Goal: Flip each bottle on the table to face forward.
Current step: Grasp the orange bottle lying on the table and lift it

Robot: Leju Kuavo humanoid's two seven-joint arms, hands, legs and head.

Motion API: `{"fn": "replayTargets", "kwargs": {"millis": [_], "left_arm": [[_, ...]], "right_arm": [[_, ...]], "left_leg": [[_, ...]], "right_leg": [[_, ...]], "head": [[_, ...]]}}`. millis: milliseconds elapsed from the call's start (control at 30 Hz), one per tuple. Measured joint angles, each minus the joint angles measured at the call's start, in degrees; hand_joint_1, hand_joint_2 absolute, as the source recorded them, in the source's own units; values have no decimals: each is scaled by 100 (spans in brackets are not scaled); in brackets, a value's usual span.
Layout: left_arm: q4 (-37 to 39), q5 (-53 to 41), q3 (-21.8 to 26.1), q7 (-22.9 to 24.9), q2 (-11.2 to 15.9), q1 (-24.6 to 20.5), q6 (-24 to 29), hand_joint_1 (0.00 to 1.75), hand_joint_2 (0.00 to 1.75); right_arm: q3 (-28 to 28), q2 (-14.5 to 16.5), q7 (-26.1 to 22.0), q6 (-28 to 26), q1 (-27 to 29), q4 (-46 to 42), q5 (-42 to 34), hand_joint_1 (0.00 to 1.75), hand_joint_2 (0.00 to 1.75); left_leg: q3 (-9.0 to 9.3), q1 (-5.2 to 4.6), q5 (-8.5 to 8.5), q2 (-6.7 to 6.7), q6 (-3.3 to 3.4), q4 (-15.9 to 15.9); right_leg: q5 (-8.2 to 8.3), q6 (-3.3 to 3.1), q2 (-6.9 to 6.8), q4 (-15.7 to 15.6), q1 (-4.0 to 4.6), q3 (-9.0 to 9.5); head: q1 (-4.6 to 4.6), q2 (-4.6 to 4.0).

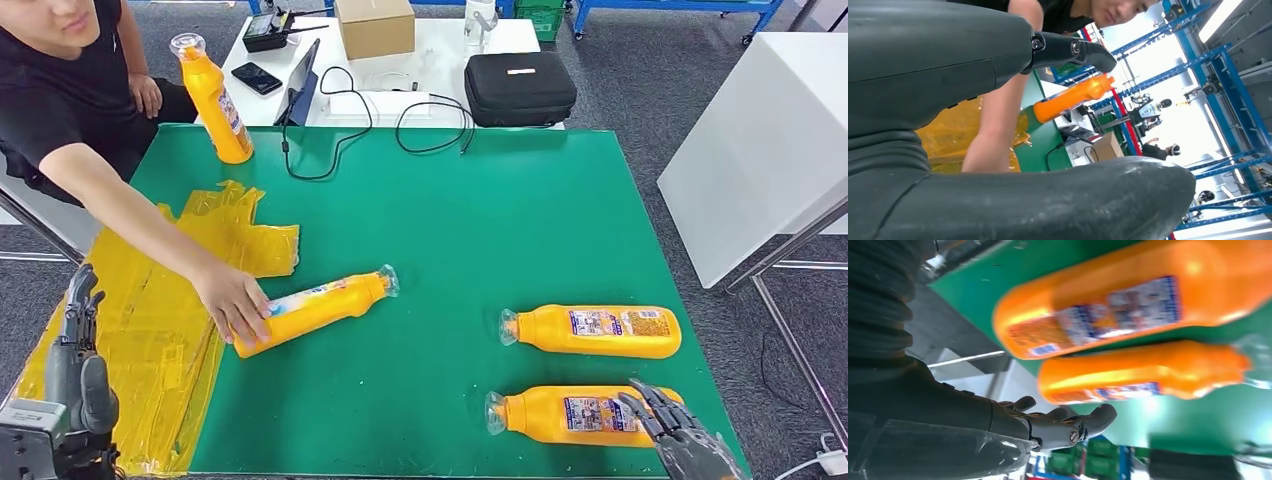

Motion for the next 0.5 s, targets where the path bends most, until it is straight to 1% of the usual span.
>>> {"fn": "replayTargets", "kwargs": {"millis": [67, 167, 300, 500], "left_arm": [[-1, 32, 1, 1, 0, -3, 1, 0, 0], [-1, 72, -1, 3, 0, -12, -11, 0, 0], [0, 78, -21, 4, 0, -42, -26, 0, 0], [7, 80, -49, 4, 0, -86, -31, 0, 0]], "right_arm": [[-172, -135, 25, -11, 140, -35, -112, 0, 175], [-374, -220, -38, 69, 204, -36, -220, 0, 175], [-536, -220, -219, 242, 133, 25, -288, 0, 175], [-637, -190, -341, 339, 42, 120, -293, 0, 175]], "left_leg": [[1, 0, 0, 3, 0, 0], [2, 0, 0, 4, 0, 0], [4, 1, 0, 4, 0, 0], [3, 1, 0, 5, 0, 0]], "right_leg": [[0, 0, 1, 0, 0, -1], [0, 0, 2, 0, 0, -2], [0, 0, 2, 0, 1, -1], [0, 0, 2, 0, 1, -1]], "head": [[1, 0], [0, 0], [-1, 0], [-1, 0]]}}
